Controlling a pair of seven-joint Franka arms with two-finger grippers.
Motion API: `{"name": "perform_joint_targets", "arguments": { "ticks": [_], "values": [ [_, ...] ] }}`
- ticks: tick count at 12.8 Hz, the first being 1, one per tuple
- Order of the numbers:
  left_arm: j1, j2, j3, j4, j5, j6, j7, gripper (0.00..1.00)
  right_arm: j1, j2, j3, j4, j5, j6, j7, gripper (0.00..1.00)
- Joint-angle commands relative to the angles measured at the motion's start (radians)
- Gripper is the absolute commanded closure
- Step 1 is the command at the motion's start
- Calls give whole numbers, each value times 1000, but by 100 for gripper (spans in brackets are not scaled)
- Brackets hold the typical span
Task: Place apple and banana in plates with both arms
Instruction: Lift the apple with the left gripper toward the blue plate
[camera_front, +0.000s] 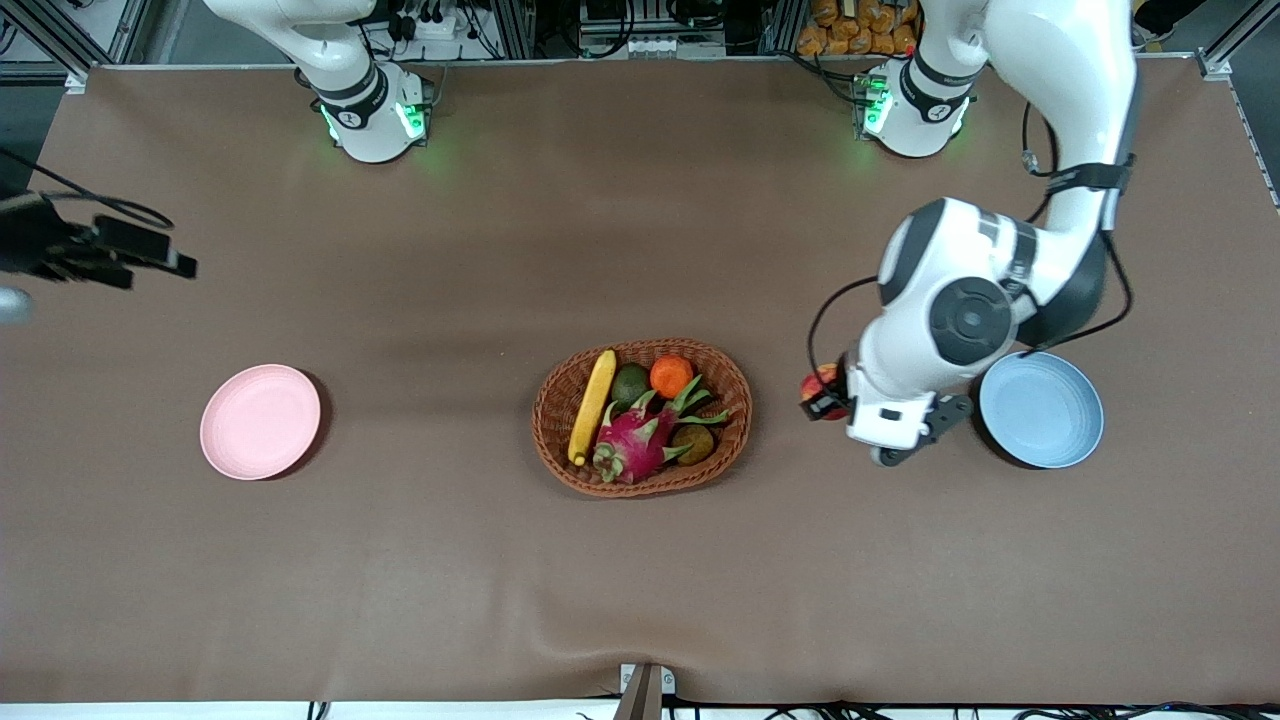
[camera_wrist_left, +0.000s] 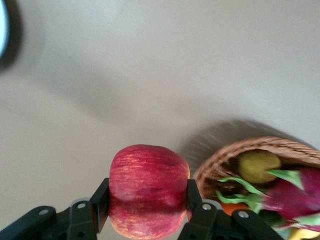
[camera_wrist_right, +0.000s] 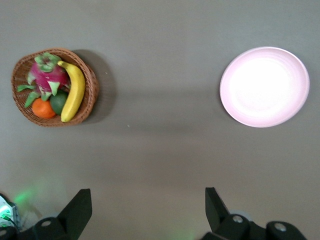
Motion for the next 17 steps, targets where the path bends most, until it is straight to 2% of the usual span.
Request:
{"name": "perform_joint_targets", "arguments": {
  "ticks": [1,3,6,8,10,13,15,17],
  "values": [
    [65,-58,-7,-27,5,-66,86,100,61,64,-5,21,30,72,-4,0],
    [108,-67,-4,-32,5,-114,138,100,130,113,-6,21,19,136,4,0],
    [183,-76,-4,-61,22,-128,219,100,165,188,-5,20,29,244,4,0],
    [214,-73,-5,-78,90,-126,267,100,223,207,-6,18,6,293,3,0],
    [248,-65,-9,-80,108,-119,307,100,263,251,-5,18,-54,299,-1,0],
    [291,-59,-9,-80,108,-116,374,100,369,329,-3,9,-5,389,13,0],
    [309,-58,-9,-80,108,-113,407,100,450,380,-3,9,-5,507,146,0],
    [326,-48,-9,-80,108,-106,440,100,538,429,-5,6,-14,567,229,0]
  ]
}}
